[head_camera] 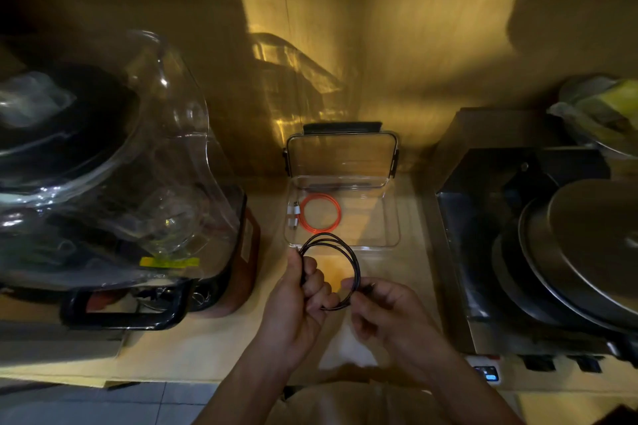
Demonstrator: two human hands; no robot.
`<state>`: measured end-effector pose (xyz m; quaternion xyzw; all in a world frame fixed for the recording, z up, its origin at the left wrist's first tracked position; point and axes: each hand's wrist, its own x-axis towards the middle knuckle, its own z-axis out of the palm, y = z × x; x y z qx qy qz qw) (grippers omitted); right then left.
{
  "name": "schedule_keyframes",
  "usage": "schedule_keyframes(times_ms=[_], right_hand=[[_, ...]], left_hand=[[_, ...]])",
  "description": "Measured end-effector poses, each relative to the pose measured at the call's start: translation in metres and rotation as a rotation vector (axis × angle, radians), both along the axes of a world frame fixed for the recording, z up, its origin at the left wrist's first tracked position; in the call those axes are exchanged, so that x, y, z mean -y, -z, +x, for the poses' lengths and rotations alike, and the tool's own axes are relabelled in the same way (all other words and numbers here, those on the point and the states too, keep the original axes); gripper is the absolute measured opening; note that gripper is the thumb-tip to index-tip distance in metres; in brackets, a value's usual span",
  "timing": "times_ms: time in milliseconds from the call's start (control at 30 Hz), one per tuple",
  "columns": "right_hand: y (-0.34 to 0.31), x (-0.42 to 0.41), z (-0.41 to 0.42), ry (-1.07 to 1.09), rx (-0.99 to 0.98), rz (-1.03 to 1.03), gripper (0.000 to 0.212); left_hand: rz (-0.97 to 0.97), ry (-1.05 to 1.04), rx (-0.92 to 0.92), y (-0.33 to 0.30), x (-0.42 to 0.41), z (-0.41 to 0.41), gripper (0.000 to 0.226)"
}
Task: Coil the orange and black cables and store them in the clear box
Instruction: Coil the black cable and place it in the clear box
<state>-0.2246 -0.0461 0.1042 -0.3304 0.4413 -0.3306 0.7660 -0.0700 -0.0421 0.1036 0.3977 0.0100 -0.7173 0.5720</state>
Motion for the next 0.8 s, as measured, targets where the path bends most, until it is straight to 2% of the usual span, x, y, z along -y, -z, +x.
schedule_keyframes(times_ms=[167,233,300,400,500,600,800], right_hand=[[0.01,-0.009,0.01,0.107,0.041,0.048,0.025],[0.011,-0.01,0.011,0.14,0.0,0.008,0.022],[0.013,-0.009,0.011,0.135,-0.086,-0.052,0.018],[0.017,-0.009,0.012,0.12,-0.172,-0.067,0.024],[0.02,-0.011,0.013,0.108,-0.255,-0.109,0.035],[0.022,-0.012,0.012,0.077,-0.325,-0.191,0.042],[0.019,-0.011,0.011,0.058,-0.346,-0.218,0.038]], left_hand=[[0.022,-0.004,-0.03,-0.006,0.003,-0.004,0.047],[0.033,0.014,-0.014,-0.004,0.003,-0.004,0.048],[0.051,0.033,0.064,-0.001,0.005,-0.004,0.048],[0.038,0.091,0.25,-0.003,0.002,-0.008,0.033],[0.007,0.135,0.379,-0.004,-0.002,-0.011,0.036],[-0.006,0.158,0.438,0.001,-0.005,-0.011,0.04],[-0.048,0.174,0.539,0.002,-0.008,-0.009,0.034]])
